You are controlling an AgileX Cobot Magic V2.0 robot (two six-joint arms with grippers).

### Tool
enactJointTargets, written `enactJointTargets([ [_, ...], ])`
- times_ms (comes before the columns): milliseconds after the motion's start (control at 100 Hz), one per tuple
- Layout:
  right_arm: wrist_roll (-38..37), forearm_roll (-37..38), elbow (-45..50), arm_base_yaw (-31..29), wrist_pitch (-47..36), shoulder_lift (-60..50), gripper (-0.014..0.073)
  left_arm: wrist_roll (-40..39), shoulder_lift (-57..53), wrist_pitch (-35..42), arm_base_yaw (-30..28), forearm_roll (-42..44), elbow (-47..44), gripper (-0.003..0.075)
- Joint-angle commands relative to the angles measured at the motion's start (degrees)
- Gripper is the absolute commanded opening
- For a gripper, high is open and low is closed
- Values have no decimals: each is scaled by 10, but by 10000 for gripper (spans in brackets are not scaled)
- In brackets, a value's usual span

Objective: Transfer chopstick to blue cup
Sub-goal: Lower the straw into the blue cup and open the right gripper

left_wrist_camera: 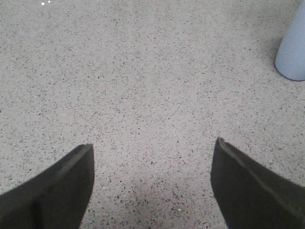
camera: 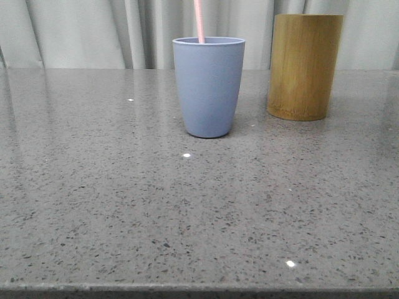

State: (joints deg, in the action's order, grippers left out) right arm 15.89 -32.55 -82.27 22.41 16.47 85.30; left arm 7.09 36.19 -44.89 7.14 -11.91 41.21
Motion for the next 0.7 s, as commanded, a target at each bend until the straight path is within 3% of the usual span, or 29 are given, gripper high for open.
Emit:
enactJointTargets([
  [0, 10, 7, -18, -32, 2, -58, 491, -5, 0, 41, -2, -10, 15, 503],
  [320, 13, 101, 20, -163, 188, -181, 489, -5, 0, 41, -2, -10, 15, 503],
  [690, 13, 161, 245, -212, 185, -396, 489, -5, 0, 41, -2, -10, 15, 503],
])
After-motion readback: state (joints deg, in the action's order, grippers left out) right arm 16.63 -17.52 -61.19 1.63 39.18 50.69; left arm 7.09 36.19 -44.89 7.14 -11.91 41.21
